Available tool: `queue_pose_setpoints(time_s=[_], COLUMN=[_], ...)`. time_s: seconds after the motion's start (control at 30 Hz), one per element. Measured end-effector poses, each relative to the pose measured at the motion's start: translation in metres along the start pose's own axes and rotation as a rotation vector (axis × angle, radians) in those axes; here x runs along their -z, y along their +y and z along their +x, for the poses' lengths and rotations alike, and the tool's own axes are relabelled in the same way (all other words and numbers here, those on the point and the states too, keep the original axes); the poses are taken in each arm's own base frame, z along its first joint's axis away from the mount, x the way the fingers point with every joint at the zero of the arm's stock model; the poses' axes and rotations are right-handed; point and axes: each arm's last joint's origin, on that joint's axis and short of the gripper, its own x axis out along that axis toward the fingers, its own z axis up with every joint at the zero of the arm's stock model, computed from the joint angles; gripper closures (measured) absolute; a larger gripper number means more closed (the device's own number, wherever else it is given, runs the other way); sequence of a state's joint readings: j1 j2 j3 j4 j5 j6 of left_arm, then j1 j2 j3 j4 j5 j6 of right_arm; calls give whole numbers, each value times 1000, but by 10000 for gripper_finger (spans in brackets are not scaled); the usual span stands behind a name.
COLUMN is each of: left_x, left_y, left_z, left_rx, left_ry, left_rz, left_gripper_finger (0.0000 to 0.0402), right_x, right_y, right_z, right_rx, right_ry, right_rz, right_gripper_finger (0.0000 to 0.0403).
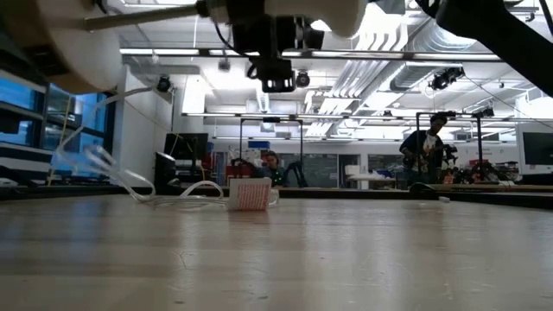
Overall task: Screw lightbulb
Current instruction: Insert the light bulb into the lamp holder
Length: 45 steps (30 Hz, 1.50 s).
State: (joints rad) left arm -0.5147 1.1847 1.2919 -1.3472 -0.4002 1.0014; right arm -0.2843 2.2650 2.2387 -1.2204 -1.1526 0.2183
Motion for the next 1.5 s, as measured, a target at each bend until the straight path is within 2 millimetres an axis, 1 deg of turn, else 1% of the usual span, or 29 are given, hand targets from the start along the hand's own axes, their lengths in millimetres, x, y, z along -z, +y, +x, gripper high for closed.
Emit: queue_pose_setpoints(time_s=[0.1,0.2,0.27,0.33,0.43,0.53,0.63,0.73,0.83,0.93,0.97,1.0,1.07,1.17,1.23,1.3,1.37,1.5], left_x=[1,1,3,4,4,3,-1,-5,-7,-7,-6,-5,-4,0,3,7,9,9], left_y=[-2,-2,-3,-3,-3,-3,-9,-16,-19,-12,-7,-1,15,38,50,55,56,59], left_z=[0,-1,-3,-6,-11,-12,-2,13,25,28,27,26,16,-5,-20,-30,-34,-39], left_rx=[20,30,25,-3,-84,-181,-243,-301,-422,-581,-630,-670,-722,-829,-902,-940,-948,-952], left_ry=[5,-8,-22,-40,-51,-34,14,79,147,200,211,206,128,-4,-38,-8,32,8], left_rz=[-64,-202,-318,-446,-621,-718,-777,-806,-843,-836,-837,-847,-892,-927,-915,-869,-831,-801], left_gripper_finger=[295,295,295,295,295,295,295,295,295,295,295,295,295,295,295,295,295,295], right_x=[-5,-10,-13,-15,-12,-1,14,32,54,70,73,74,73,66,58,49,41,30], right_y=[-7,-11,-8,0,17,46,76,106,136,156,161,165,172,178,179,180,183,196], right_z=[-18,-43,-62,-81,-111,-147,-181,-208,-225,-229,-227,-223,-215,-198,-188,-180,-176,-175], right_rx=[13,29,47,79,116,219,330,389,459,523,524,517,498,492,480,450,402,230], right_ry=[-53,-119,-175,-235,-361,-508,-669,-813,-936,-990,-992,-991,-981,-960,-960,-971,-1002,-1070], right_rz=[-21,-30,-62,-110,-186,-299,-404,-490,-548,-603,-619,-637,-666,-724,-771,-799,-841,-977], right_gripper_finger=[60,60,60,60,60,60,60,60,60,60,60,60,60,60,60,60,60,60])
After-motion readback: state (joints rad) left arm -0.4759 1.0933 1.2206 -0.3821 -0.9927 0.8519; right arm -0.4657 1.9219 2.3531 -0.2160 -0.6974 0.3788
